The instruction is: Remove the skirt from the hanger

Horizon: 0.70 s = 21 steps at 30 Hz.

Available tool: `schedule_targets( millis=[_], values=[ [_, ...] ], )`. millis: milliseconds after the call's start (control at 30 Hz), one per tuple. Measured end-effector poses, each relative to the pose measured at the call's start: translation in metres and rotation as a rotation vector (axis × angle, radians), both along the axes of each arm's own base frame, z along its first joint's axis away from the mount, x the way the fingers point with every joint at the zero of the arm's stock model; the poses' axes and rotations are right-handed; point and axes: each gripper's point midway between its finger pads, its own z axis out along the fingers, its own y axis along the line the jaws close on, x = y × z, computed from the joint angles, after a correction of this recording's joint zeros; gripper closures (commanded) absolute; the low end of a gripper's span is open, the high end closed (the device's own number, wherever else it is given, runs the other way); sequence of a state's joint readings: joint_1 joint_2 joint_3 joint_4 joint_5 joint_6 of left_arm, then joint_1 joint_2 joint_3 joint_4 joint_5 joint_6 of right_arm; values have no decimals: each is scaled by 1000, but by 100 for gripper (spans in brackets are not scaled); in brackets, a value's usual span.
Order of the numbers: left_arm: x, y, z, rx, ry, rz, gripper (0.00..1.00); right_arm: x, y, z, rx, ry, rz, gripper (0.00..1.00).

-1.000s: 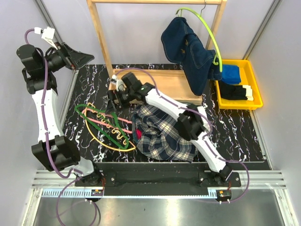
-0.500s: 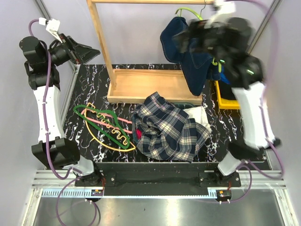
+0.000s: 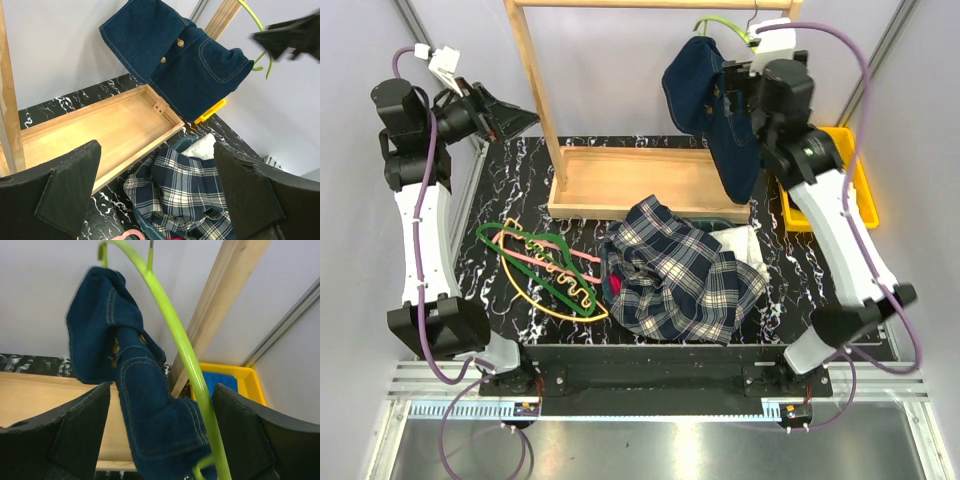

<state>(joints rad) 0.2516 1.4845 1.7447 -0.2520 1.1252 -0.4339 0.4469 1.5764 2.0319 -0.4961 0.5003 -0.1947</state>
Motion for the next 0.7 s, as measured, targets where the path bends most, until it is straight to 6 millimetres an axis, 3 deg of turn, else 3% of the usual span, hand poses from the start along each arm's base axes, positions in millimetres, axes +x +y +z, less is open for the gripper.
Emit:
schedule_targets(
  millis=[67, 133, 267, 533, 700],
  values=[
    [1, 0, -2, 6, -2, 0, 1, 22, -1, -18, -24, 31, -15, 11],
    [1, 1, -6, 10, 6, -1, 1, 43, -7, -22, -24, 33, -33, 10],
    [-1, 3, -12, 15, 26, -6, 1, 71, -16, 10, 14, -60, -52, 9],
    [4, 14, -23, 15, 51, 16, 1, 69, -9, 63, 111, -201, 47, 11],
    [10, 16, -30, 10, 71, 16, 1, 87, -1, 50, 158, -178, 102, 12]
  ],
)
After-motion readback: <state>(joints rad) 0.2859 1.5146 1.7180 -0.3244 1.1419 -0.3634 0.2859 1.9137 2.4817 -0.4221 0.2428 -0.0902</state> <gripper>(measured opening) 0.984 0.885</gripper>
